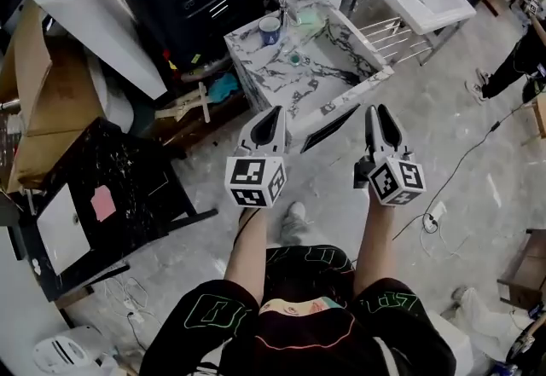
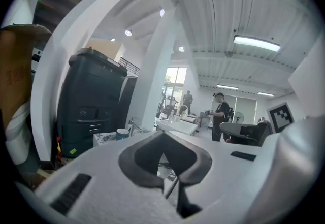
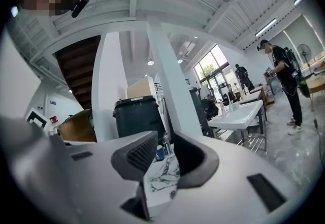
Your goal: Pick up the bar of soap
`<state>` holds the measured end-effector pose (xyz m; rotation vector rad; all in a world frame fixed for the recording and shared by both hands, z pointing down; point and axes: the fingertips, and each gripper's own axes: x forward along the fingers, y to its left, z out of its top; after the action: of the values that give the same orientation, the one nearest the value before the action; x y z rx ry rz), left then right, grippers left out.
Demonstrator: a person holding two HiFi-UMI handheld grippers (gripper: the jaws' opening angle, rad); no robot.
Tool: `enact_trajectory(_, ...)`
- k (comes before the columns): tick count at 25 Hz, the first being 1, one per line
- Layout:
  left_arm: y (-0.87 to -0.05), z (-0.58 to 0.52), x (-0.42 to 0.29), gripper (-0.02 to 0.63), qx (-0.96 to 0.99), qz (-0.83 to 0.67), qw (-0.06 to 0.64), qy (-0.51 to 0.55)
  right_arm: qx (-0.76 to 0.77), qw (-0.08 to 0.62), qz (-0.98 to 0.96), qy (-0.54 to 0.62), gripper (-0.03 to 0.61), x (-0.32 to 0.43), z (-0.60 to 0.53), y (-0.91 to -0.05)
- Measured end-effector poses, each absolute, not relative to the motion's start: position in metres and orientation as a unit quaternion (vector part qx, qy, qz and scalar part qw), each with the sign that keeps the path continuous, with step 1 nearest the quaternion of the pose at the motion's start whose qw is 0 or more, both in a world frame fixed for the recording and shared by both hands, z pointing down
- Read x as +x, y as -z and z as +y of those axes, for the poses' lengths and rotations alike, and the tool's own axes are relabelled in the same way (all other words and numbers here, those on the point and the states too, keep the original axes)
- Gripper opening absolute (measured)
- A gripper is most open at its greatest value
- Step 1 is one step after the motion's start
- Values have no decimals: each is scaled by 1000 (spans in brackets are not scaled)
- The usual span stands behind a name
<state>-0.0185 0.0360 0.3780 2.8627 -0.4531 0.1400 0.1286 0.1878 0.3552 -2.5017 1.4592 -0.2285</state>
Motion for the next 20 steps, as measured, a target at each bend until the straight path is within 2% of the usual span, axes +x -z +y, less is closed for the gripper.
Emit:
enact_trajectory(4, -376, 36, 14, 3, 983, -135, 111, -58, -857, 138, 490, 81, 104, 164, 182, -355)
enact_trajectory(13, -369, 0, 48, 3, 982, -149, 107, -50, -842, 152, 514, 65, 107, 194, 139, -343)
enact_trajectory(20, -368, -35, 96, 3, 982, -136, 126, -33, -837, 86, 538, 55, 144, 218, 91, -338)
